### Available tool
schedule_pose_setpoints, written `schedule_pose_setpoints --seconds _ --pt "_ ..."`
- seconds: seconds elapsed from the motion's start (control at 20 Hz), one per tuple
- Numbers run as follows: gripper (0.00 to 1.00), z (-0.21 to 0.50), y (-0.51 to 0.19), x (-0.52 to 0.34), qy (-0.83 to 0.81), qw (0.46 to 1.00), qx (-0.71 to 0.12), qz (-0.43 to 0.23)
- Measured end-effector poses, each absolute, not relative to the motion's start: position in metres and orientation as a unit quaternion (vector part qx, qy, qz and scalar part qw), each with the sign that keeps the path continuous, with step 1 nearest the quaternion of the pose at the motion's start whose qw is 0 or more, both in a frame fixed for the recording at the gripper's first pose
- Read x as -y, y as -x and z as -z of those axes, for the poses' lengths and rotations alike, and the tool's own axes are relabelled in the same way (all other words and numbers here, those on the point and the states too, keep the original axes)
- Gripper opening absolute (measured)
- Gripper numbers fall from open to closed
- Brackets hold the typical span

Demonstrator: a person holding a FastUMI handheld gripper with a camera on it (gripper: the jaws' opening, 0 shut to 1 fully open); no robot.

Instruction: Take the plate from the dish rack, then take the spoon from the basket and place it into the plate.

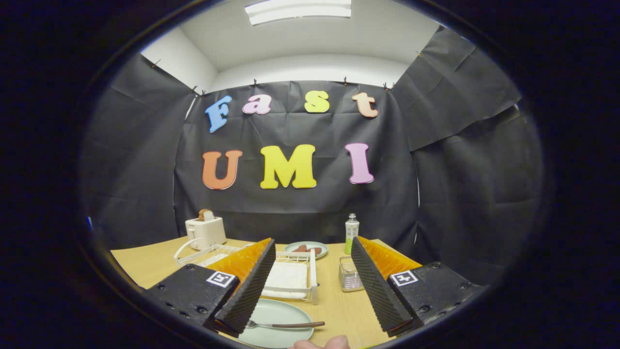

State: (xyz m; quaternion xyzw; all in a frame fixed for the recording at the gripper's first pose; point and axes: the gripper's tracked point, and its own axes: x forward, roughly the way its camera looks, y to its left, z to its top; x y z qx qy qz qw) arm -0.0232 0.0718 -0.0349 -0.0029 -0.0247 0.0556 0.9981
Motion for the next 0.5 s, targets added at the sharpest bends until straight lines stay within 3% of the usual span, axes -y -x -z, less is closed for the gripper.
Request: schedule_pose_setpoints --seconds 0.5 --pt "1.00 0.034 0.019 -0.082 0.018 0.998 0.025 -0.048"
